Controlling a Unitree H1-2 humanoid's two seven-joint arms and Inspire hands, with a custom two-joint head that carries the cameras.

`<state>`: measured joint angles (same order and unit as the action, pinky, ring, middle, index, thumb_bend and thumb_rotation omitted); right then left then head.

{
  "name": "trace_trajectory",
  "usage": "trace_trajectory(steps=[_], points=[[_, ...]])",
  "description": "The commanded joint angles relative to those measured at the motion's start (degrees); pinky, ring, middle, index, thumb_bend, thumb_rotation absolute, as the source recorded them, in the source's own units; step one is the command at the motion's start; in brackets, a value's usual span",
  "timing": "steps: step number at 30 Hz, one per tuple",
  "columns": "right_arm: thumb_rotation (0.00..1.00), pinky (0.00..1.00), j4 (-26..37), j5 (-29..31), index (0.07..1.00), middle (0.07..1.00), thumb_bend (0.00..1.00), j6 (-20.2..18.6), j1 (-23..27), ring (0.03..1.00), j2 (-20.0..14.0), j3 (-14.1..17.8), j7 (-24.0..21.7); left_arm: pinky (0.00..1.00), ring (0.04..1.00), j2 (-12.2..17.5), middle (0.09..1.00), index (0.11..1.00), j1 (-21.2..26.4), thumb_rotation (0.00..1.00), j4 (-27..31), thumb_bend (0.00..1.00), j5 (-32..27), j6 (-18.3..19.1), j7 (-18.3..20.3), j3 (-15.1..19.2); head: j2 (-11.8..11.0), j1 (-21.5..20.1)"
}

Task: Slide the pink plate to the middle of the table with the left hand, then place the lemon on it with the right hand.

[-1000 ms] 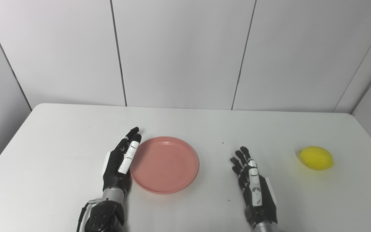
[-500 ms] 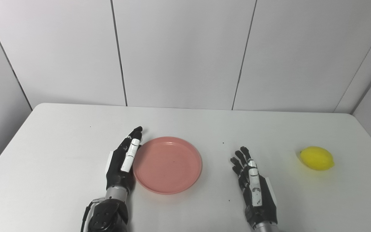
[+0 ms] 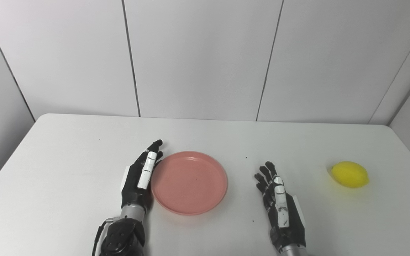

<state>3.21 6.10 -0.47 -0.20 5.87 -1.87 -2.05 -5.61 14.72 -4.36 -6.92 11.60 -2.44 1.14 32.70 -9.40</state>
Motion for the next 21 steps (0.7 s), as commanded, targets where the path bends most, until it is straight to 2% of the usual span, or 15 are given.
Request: trace_trajectory(steps=[1,8,15,21], points=[[0.99,0.97,-1.9,0.6,0.952,0.948,0.76,0.1,-1.3,0.927,0.5,0.0,0.0,0.92,0.92,-0.9,0.934,0.771,2.1,0.76,1.4,0.78,0.7,0.1,0.0,-0.7,0.0,0.1],[0.99,0.97,-1.7,0.5,0.958,0.949,0.75,0.1,-1.3,0.924,0.6,-0.1,0.0,0.85,0.902,-1.2,0.932,0.752,1.8,0.76,2.1,0.76,2.5,0.9,-0.7,-1.5,0.1,-0.2],[0.99,0.97,-1.4,0.2,0.958,0.949,0.75,0.1,-1.4,0.921,0.7,-0.1,0.4,0.9,0.911,-1.4,0.935,0.762,1.3,0.77,1.9,0.74,2.8,1.1,-0.7,-1.7,0.2,-0.3],[0.97,0.97,-1.5,-0.1,0.956,0.943,0.74,1.6,-1.5,0.915,0.7,0.4,0.9,0.87,0.91,-1.7,0.939,0.778,1.0,0.77,1.2,0.74,2.7,0.6,-0.5,-1.9,0.2,-0.9]])
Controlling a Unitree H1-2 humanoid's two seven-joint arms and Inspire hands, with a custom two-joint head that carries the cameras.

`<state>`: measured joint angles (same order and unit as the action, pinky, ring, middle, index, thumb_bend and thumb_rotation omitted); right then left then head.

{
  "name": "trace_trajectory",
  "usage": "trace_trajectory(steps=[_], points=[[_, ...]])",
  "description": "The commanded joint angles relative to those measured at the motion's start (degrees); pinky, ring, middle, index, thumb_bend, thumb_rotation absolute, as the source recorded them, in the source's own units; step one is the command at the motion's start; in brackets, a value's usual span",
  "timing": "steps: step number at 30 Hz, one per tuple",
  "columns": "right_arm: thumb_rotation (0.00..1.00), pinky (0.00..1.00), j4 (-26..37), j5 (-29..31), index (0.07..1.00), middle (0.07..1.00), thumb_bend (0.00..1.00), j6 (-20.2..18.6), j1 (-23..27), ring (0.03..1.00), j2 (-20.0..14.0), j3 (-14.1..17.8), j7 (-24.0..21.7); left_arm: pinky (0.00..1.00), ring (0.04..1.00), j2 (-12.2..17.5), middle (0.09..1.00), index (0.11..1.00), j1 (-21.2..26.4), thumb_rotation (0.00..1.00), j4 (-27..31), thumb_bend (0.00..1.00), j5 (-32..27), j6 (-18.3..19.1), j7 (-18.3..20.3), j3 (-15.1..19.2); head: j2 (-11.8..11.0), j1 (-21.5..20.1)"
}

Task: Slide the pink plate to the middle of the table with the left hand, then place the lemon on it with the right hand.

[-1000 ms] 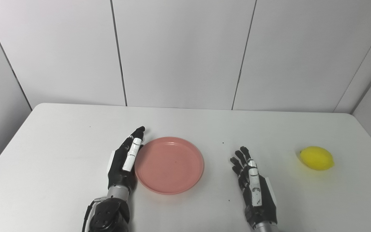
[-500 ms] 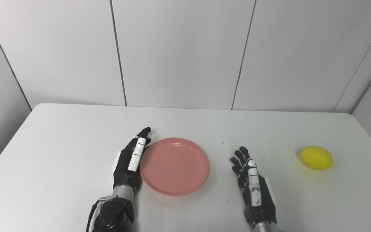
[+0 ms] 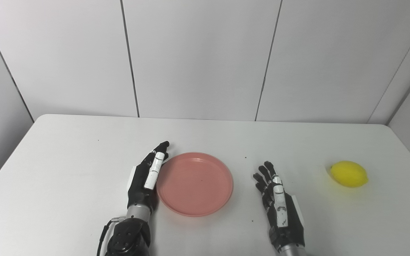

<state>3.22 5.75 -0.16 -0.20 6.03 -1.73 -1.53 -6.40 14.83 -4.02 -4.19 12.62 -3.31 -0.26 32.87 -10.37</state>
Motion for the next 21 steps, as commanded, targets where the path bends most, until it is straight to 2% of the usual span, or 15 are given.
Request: trace_trajectory(steps=[1,4,10,15,19,21], points=[[0.97,0.97,-1.6,-0.4,0.951,0.939,0.74,2.0,-1.5,0.91,0.6,0.5,1.0,0.89,0.919,-0.9,0.946,0.78,0.9,0.77,0.6,0.74,0.0,-0.6,0.4,-0.5,-0.1,-0.2],[0.94,0.93,-2.0,-2.5,0.906,0.893,0.76,4.6,-1.4,0.879,0.8,1.0,2.9,0.87,0.916,-0.9,0.947,0.777,1.0,0.77,0.0,0.74,0.0,-1.0,0.4,-0.5,-0.1,-0.6],[0.9,0.87,-1.9,-5.5,0.785,0.804,0.76,8.4,-0.7,0.823,1.4,1.7,6.1,0.92,0.959,-0.8,0.992,0.795,1.4,0.77,-0.9,0.75,-1.8,-1.4,1.6,-0.2,-0.2,-2.1],[0.86,0.82,-0.5,-8.5,0.712,0.743,0.7,11.0,0.1,0.774,1.4,2.0,8.5,0.94,0.969,-1.0,1.0,0.785,1.9,0.74,-1.5,0.76,-3.2,-1.5,2.0,0.6,-0.3,-2.9],[0.81,0.78,1.2,-9.5,0.692,0.715,0.65,10.3,0.7,0.749,1.6,2.5,10.1,0.97,0.978,-1.0,1.0,0.785,2.0,0.73,-1.7,0.76,-4.0,-1.4,2.4,0.9,-0.4,-3.3],[0.82,0.76,2.7,-12.4,0.702,0.721,0.66,8.2,1.0,0.74,1.4,2.5,11.4,0.96,0.978,-0.9,1.0,0.789,2.1,0.74,-1.8,0.77,-4.0,-1.6,2.5,0.9,-0.4,-4.2]])
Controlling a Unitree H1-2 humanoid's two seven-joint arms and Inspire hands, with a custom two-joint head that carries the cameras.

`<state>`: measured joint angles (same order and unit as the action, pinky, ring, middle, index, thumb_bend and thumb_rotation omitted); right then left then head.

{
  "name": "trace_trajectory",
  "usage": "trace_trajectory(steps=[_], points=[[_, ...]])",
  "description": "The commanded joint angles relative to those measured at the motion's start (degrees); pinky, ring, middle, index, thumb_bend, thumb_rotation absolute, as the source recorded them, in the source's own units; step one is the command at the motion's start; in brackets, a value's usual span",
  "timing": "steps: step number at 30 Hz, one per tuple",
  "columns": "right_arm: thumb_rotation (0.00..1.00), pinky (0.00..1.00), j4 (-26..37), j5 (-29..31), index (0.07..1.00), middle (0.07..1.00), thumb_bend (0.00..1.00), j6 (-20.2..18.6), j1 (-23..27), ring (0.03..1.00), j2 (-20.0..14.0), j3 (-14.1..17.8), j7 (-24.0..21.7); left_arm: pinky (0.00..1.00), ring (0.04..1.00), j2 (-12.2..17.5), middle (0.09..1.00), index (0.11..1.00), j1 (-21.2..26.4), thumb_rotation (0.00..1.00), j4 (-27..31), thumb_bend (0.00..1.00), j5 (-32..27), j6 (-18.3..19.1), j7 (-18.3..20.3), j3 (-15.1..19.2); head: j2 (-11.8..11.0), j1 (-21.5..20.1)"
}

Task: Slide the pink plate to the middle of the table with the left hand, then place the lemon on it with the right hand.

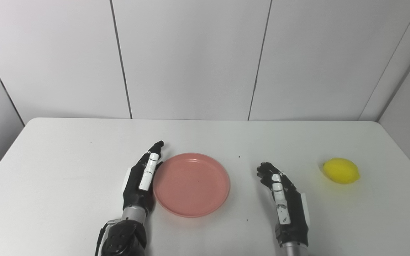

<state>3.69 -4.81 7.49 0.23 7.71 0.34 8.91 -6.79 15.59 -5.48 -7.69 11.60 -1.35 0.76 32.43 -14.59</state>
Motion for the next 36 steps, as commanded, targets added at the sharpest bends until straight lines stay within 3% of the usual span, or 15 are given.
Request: trace_trajectory(steps=[1,6,10,15,20,26,32,36], points=[[0.81,0.75,3.2,-2.9,0.701,0.727,0.65,-0.6,0.8,0.736,-0.4,0.6,1.5,0.98,0.98,-0.5,1.0,0.788,1.4,0.74,-0.4,0.77,-0.9,-0.5,0.6,0.1,0.1,-0.6],[0.76,0.74,7.2,-7.3,0.724,0.754,0.65,-5.6,1.8,0.74,-1.7,1.5,2.2,1.0,0.981,-0.7,0.999,0.784,1.4,0.74,-0.2,0.76,-2.8,0.8,0.8,1.4,0.1,-1.1],[0.75,0.71,9.2,-10.8,0.691,0.761,0.63,-8.0,2.6,0.734,-4.6,1.1,1.2,1.0,0.968,-0.6,1.0,0.784,1.3,0.74,0.1,0.74,-3.8,2.0,1.0,1.8,0.2,-1.2],[0.76,0.64,9.7,-16.5,0.675,0.727,0.62,-8.6,3.9,0.696,-7.4,0.8,2.0,1.0,0.973,-0.5,1.0,0.789,1.3,0.74,-0.2,0.74,-3.9,1.6,1.1,1.7,0.2,-1.4],[0.74,0.63,10.4,-20.1,0.668,0.701,0.62,-9.1,5.2,0.681,-9.3,1.6,2.5,1.0,0.978,-0.2,1.0,0.803,1.3,0.74,-0.6,0.74,-3.4,1.3,1.3,1.4,-0.1,-2.7],[0.77,0.7,11.6,-24.2,0.686,0.751,0.62,-11.4,6.6,0.76,-12.6,2.8,1.2,1.0,0.974,-0.3,1.0,0.797,1.1,0.74,-0.4,0.73,-3.3,1.3,1.3,1.2,-0.3,-2.6],[0.76,0.64,11.2,-27.3,0.675,0.741,0.66,-12.0,8.6,0.724,-16.0,3.4,1.6,1.0,0.973,-0.2,0.997,0.787,1.1,0.72,-0.3,0.71,-3.6,1.6,1.5,1.4,-0.3,-2.4],[0.81,0.61,11.0,-33.8,0.7,0.755,0.7,-13.0,9.8,0.71,-18.7,2.5,1.6,1.0,0.986,0.2,1.0,0.794,1.2,0.73,-0.8,0.69,-3.7,1.3,1.9,1.5,-0.3,-2.9]])
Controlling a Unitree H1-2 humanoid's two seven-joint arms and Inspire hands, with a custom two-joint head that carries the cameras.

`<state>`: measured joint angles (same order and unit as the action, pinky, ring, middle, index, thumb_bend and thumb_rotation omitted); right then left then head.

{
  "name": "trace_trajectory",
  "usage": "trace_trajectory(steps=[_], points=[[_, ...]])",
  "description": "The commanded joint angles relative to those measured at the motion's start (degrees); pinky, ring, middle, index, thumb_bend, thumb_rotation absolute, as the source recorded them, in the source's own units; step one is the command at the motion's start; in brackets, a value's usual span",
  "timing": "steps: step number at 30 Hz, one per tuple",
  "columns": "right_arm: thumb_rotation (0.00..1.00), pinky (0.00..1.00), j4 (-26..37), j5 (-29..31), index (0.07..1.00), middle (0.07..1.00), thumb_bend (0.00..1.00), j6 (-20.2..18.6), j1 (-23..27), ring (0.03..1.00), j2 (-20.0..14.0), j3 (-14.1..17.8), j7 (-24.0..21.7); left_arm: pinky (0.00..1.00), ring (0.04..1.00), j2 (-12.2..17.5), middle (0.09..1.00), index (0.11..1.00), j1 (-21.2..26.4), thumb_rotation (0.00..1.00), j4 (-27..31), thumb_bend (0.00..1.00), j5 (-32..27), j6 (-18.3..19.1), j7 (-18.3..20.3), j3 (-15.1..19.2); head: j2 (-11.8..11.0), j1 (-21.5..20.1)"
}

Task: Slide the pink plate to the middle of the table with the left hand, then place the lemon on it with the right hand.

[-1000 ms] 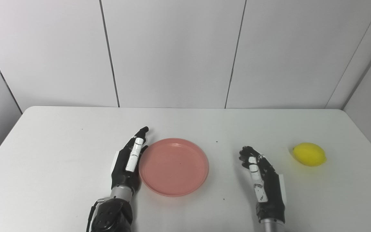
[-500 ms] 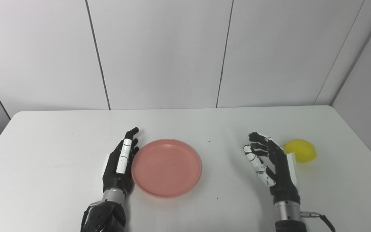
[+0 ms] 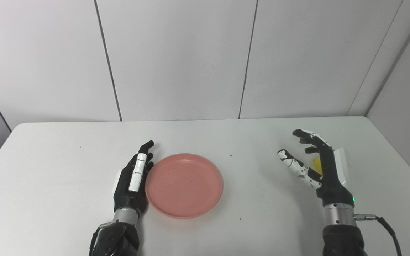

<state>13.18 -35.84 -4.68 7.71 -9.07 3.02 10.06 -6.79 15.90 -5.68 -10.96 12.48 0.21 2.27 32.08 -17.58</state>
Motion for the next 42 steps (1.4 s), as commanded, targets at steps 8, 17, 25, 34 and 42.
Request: trace_trajectory(steps=[8,17,25,34,42], points=[[0.84,0.64,1.5,-15.7,0.721,0.74,0.75,-4.5,4.8,0.708,-7.2,-2.1,-2.9,1.0,0.985,0.9,0.994,0.803,1.3,0.73,-1.1,0.7,-0.6,0.5,1.2,0.5,0.0,-1.9],[0.76,0.66,-2.8,-21.5,0.713,0.714,0.74,-5.1,5.3,0.693,-9.1,-3.3,-1.5,1.0,0.974,1.8,0.995,0.82,1.2,0.73,-1.1,0.71,-0.7,0.6,2.4,1.2,-0.3,-5.1],[0.76,0.64,-6.0,-23.7,0.705,0.693,0.75,-5.2,6.1,0.669,-9.3,-4.0,0.4,1.0,0.976,2.3,0.997,0.813,1.5,0.7,-2.5,0.69,-2.3,0.3,3.7,1.9,-0.6,-6.3],[0.76,0.67,-6.0,-25.2,0.707,0.7,0.73,-7.4,6.0,0.678,-9.8,-3.9,-0.7,1.0,0.989,2.3,1.0,0.826,1.5,0.7,-2.7,0.69,-2.9,0.3,4.0,2.1,-0.5,-7.1],[0.76,0.68,-5.8,-25.8,0.706,0.693,0.73,-8.8,5.8,0.67,-11.4,-3.0,-1.4,1.0,0.983,2.6,1.0,0.819,1.4,0.7,-3.2,0.68,-2.3,0.2,3.9,1.7,-0.5,-7.1]])
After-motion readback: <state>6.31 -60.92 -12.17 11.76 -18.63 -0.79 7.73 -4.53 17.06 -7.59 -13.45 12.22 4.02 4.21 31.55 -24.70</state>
